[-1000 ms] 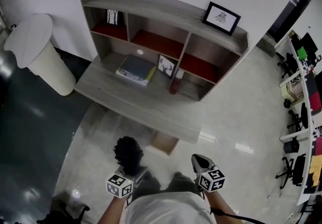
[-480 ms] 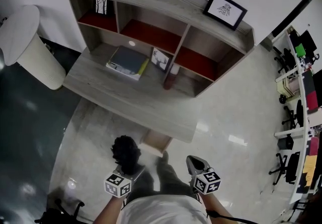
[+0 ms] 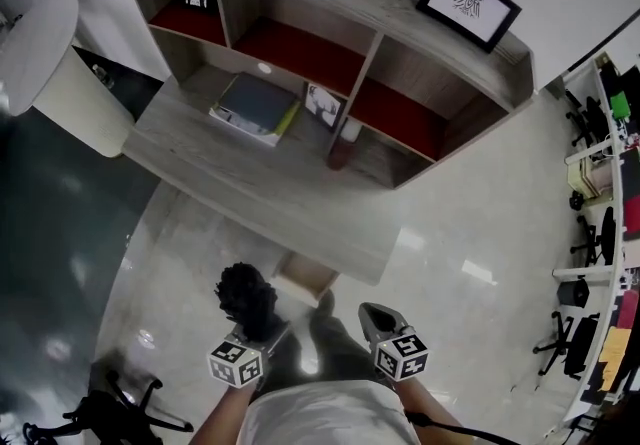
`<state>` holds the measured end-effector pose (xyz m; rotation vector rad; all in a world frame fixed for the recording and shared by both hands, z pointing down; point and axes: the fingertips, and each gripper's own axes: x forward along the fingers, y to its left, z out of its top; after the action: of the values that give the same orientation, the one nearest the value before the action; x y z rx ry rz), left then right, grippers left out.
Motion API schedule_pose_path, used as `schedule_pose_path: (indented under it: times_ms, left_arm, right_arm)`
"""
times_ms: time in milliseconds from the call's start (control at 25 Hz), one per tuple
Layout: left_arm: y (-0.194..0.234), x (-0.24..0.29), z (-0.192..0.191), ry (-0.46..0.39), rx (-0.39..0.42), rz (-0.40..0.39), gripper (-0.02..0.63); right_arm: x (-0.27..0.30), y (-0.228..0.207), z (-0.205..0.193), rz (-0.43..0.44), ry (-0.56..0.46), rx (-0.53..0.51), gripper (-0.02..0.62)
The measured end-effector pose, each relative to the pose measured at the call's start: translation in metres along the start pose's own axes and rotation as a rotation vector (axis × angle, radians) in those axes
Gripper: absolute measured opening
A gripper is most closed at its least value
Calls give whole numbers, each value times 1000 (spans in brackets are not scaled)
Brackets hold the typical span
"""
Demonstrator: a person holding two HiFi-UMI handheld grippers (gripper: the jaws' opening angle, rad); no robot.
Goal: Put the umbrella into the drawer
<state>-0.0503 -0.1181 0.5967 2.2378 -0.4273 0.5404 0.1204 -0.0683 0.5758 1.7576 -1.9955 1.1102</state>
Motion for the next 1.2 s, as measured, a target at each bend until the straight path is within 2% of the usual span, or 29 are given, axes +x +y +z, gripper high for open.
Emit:
schedule_pose_path:
  times_ms: [320,600,920,1200]
  left_arm:
    - [6,34,-1,-26,-62,56,207]
    - [19,53,-24,-13,-99,97,207]
    - [36,68,-50,14,-148,106,209]
    - [61,83,-73,39,-174,106,209]
  right_arm:
    - [24,-24,-6,84,79,0,5]
    - [53,-29,-26,144,153,-30,5]
    - [93,-17,-47,217,208,-81,5]
    - [118,-19,-68,230,240,-92,5]
